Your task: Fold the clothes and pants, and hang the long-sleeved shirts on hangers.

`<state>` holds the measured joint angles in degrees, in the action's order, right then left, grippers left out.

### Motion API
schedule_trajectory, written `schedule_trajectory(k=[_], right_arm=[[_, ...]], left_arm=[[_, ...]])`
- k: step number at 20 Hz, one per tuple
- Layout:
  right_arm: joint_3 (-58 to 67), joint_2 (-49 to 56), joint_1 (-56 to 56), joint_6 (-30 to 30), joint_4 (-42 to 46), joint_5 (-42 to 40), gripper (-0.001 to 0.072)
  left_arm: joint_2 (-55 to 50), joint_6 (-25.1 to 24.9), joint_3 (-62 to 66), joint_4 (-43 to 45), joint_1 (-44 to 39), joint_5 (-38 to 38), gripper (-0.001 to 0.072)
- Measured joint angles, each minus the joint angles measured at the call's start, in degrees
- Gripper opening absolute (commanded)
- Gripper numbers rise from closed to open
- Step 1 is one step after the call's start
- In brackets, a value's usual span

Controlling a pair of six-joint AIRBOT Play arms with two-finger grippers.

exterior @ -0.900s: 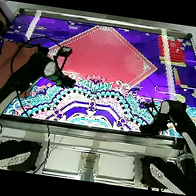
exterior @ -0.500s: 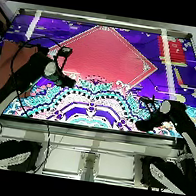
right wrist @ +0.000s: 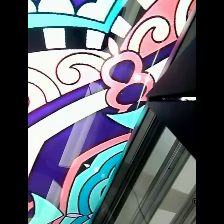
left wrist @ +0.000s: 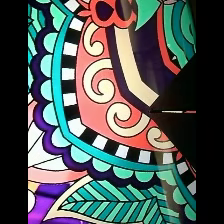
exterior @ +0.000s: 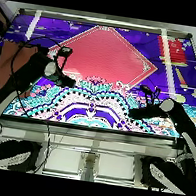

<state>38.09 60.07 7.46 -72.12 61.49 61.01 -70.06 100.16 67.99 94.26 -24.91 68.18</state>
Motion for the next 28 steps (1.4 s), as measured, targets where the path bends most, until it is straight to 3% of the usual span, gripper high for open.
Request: schedule_trajectory(k=[7,12,13,14,16,18,23,28], right_arm=[[0.00,0.00,0.00,1.11,-1.33,-4.74,0.0009],[0.00,0.00,0.00,1.20,-1.60,-6.16,0.0009],[0.00,0.00,0.00,1.20,-1.66,-6.29,0.0010],[0.00,0.00,0.02,1.20,-1.66,-6.34,0.0010],[0.00,0.00,0.00,1.22,-1.68,-6.54,0.0010],[0.00,0.00,0.00,1.20,-1.70,-6.60,0.0010],[0.00,0.00,0.00,1.20,-1.73,-6.67,0.0010],[0.00,0.00,0.00,1.18,-1.73,-6.71,0.0009]], left_arm=[[-4.52,-0.50,-0.02,3.28,0.07,-2.60,0.0023],[-10.43,-1.64,-0.02,21.73,1.11,-2.51,0.0041],[-11.10,-1.84,-0.02,26.51,2.19,-2.32,0.0300],[-11.58,-2.14,-0.02,30.21,3.61,-2.14,0.0680],[-12.22,-2.60,-0.04,34.05,7.28,-1.64,0.0691],[-12.55,-3.13,-0.31,35.19,11.41,-0.42,0.0569],[-12.24,-4.15,-4.37,36.00,18.78,2.38,0.0569],[-11.85,-3.02,-12.39,36.09,20.98,-0.55,0.0568]])
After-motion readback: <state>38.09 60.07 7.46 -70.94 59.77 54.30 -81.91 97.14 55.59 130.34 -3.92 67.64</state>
